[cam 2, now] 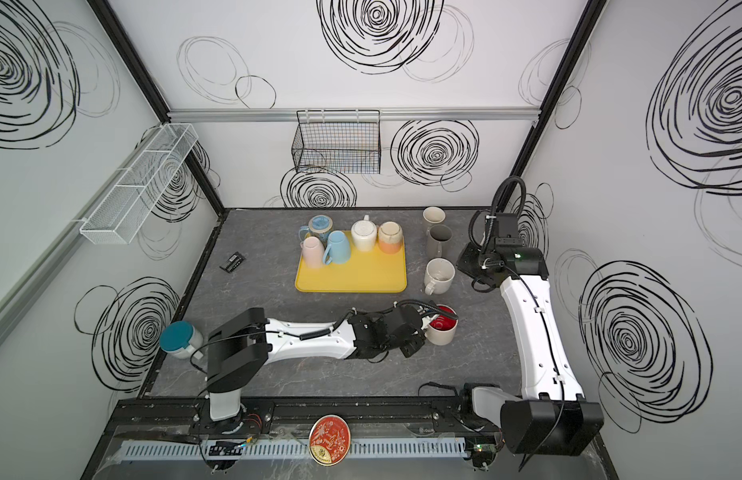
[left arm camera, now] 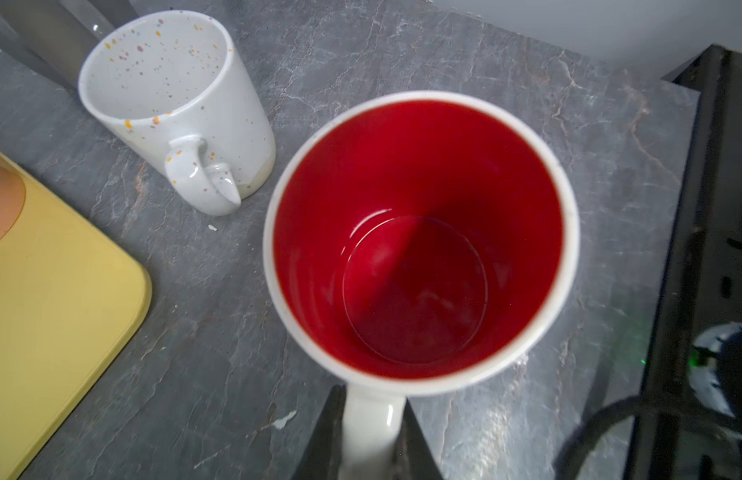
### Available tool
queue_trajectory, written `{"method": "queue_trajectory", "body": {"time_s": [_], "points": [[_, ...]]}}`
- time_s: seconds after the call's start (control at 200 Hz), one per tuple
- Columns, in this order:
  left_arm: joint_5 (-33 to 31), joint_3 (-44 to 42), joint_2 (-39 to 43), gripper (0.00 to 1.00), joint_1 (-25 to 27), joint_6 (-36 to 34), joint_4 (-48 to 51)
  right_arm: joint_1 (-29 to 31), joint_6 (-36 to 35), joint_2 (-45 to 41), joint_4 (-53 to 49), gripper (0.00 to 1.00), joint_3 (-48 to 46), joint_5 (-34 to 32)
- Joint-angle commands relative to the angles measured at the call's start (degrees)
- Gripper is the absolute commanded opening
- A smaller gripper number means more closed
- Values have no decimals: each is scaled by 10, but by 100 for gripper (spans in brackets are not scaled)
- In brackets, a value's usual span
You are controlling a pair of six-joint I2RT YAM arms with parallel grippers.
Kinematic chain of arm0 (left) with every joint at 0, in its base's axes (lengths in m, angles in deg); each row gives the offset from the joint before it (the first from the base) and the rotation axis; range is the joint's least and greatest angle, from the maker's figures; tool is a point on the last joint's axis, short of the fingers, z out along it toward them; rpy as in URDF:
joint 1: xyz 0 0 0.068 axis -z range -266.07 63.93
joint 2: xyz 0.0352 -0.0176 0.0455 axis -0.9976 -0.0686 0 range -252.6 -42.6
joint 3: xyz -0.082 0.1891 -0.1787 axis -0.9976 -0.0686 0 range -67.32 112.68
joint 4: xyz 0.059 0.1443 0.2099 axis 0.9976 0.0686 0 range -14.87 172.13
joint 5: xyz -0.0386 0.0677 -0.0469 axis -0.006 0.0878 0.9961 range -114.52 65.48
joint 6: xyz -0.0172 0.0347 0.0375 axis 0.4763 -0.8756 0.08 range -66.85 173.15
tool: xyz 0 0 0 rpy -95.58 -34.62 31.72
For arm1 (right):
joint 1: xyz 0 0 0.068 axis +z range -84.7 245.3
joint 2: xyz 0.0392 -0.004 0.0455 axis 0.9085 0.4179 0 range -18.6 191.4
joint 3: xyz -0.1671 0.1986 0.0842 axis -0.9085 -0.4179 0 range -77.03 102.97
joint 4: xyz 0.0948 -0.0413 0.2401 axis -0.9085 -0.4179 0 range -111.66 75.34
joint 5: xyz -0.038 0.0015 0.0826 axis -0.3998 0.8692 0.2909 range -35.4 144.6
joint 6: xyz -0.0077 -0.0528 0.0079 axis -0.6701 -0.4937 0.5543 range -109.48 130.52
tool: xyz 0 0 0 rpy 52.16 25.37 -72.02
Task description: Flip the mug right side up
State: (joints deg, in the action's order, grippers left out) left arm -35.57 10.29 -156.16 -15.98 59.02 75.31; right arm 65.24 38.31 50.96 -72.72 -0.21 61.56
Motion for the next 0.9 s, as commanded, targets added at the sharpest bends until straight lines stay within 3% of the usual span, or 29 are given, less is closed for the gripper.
{"method": "queue_trajectory", "body": {"time_s": [0.0,0.465,0.841,0.896], "points": [[-41,52,-30,0,4,-26,-72,-10,-12,-3,-19,31,-18,11],[-94,175,-141,0,-24,-24,-1,-52,-30,2,-24,31,-27,28],[-118,172,-144,0,-50,-2,21,-52,-22,-2,-11,31,-33,45],[-118,166,-142,12,-52,1,18,-51,-21,-2,-9,31,-36,47]]}}
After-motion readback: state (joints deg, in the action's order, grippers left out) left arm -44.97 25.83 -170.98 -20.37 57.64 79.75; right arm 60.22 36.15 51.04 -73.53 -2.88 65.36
